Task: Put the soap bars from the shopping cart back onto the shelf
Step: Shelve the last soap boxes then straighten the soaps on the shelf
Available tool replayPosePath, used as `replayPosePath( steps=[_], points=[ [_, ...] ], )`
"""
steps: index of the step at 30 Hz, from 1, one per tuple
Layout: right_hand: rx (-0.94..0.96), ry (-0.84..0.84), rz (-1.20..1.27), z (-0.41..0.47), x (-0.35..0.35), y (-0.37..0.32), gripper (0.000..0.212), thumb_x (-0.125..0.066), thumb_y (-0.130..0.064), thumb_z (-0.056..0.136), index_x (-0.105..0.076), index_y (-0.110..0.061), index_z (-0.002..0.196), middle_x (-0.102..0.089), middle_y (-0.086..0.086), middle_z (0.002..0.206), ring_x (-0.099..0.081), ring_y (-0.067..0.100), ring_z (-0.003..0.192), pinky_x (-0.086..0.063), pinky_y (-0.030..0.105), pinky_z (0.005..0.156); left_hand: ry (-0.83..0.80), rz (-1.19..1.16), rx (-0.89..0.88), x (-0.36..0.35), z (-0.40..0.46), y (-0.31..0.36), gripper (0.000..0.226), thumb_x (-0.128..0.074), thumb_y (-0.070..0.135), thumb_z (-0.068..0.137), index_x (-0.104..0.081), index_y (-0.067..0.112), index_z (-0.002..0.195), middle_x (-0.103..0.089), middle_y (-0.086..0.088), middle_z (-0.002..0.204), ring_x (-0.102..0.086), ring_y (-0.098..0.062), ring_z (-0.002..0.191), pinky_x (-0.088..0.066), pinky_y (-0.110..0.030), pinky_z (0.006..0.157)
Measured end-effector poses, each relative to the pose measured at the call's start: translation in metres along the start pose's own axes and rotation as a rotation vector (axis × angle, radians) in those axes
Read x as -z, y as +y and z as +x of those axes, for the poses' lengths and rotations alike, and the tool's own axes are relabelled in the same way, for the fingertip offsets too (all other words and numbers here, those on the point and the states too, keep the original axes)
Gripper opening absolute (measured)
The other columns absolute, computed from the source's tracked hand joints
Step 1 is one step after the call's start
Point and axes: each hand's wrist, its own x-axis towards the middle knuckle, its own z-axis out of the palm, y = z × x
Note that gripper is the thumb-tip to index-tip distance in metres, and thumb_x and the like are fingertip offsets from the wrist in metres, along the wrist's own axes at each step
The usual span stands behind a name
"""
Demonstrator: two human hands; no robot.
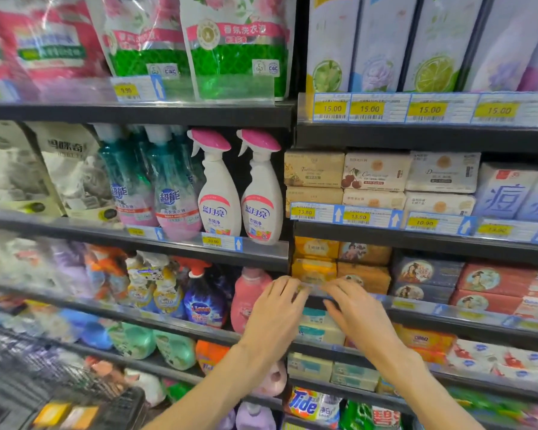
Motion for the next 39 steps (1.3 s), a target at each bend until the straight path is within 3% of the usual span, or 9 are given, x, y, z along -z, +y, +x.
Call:
replayPosePath(
  steps=[6, 11, 14, 18, 21, 23, 28, 33, 39],
  points=[
    [0.154, -0.161, 0.087, -0.006, -0.02, -0.057, 0.039, -0.073, -0.03, 0.082, -0.066, -0.024, 0.12, -0.069, -0.007, 0.109, -0.068, 0.015, 0.094, -0.058, 0.033, 0.073, -0.012, 0.011, 0.181, -0.006, -0.085, -0.039, 0.037, -0.057, 0.026, 0.086, -0.055, 0.02, 0.122, -0.057, -0.001, 0.113, -0.054, -0.026, 0.105, -0.045, -0.039, 0.092],
    [0.282, -0.213, 0.101, 0.008, -0.033, -0.133, 0.043, -0.075, -0.031, 0.07, -0.069, -0.021, 0.111, -0.073, -0.003, 0.102, -0.071, 0.019, 0.087, -0.057, 0.029, 0.069, -0.057, 0.027, 0.38, 0.011, -0.169, -0.086, 0.045, -0.058, 0.037, 0.078, -0.058, 0.023, 0.121, -0.057, -0.002, 0.124, -0.055, -0.025, 0.111, -0.047, -0.039, 0.094],
    [0.37, -0.198, 0.12, 0.018, -0.039, -0.198, 0.039, -0.06, -0.042, 0.076, -0.067, -0.024, 0.111, -0.072, -0.004, 0.101, -0.07, 0.02, 0.09, -0.059, 0.032, 0.071, -0.082, 0.063, 0.471, 0.029, -0.231, -0.123, 0.047, -0.06, 0.042, 0.079, -0.056, 0.024, 0.123, -0.057, -0.002, 0.122, -0.055, -0.026, 0.111, -0.048, -0.039, 0.094],
    [0.51, -0.222, 0.155, 0.028, -0.054, -0.304, 0.049, -0.076, -0.042, 0.07, -0.066, -0.024, 0.114, -0.072, -0.004, 0.105, -0.07, 0.019, 0.092, -0.06, 0.033, 0.071, -0.072, 0.088, 0.635, 0.061, -0.33, -0.179, 0.052, -0.071, 0.046, 0.073, -0.057, 0.028, 0.12, -0.062, -0.001, 0.117, -0.06, -0.025, 0.108, -0.052, -0.039, 0.089],
    [0.623, -0.258, 0.16, 0.033, -0.063, -0.393, 0.045, -0.059, -0.048, 0.077, -0.07, -0.02, 0.111, -0.073, -0.002, 0.101, -0.072, 0.019, 0.084, -0.06, 0.033, 0.064, -0.081, 0.12, 0.737, 0.093, -0.411, -0.214, 0.048, -0.065, 0.047, 0.078, -0.056, 0.028, 0.121, -0.059, 0.0, 0.12, -0.057, -0.024, 0.109, -0.05, -0.038, 0.089],
    [0.677, -0.286, 0.146, 0.035, -0.071, -0.453, 0.047, -0.074, -0.043, 0.071, -0.069, -0.02, 0.112, -0.073, 0.0, 0.102, -0.072, 0.021, 0.082, -0.06, 0.033, 0.062, -0.092, 0.133, 0.814, 0.114, -0.464, -0.236, 0.048, -0.059, 0.047, 0.082, -0.053, 0.028, 0.125, -0.053, 0.001, 0.127, -0.052, -0.025, 0.117, -0.045, -0.039, 0.095],
    [0.806, -0.291, 0.212, 0.032, -0.079, -0.593, 0.048, -0.077, -0.04, 0.072, -0.068, -0.023, 0.116, -0.072, -0.001, 0.106, -0.071, 0.021, 0.091, -0.058, 0.035, 0.067, -0.104, 0.178, 0.988, 0.172, -0.57, -0.279, 0.052, -0.044, 0.049, 0.093, -0.042, 0.026, 0.14, -0.045, -0.001, 0.141, -0.041, -0.026, 0.131, -0.037, -0.041, 0.105],
    [0.942, -0.361, 0.267, 0.038, -0.1, -0.713, 0.055, -0.057, -0.045, 0.091, -0.048, -0.026, 0.142, -0.056, -0.003, 0.138, -0.054, 0.02, 0.124, -0.048, 0.039, 0.096, -0.074, 0.218, 1.096, 0.203, -0.641, -0.323, 0.054, -0.043, 0.049, 0.098, -0.037, 0.023, 0.145, -0.041, -0.002, 0.144, -0.035, -0.024, 0.135, -0.031, -0.039, 0.111],
    [1.039, -0.367, 0.354, 0.067, -0.14, -0.824, 0.056, -0.051, -0.05, 0.094, -0.039, -0.03, 0.145, -0.049, -0.01, 0.141, -0.05, 0.014, 0.126, -0.045, 0.033, 0.1, -0.07, 0.227, 1.163, 0.205, -0.689, -0.408, 0.054, -0.047, 0.049, 0.097, -0.037, 0.025, 0.144, -0.042, 0.0, 0.144, -0.037, -0.021, 0.134, -0.034, -0.037, 0.109]
  ],
)
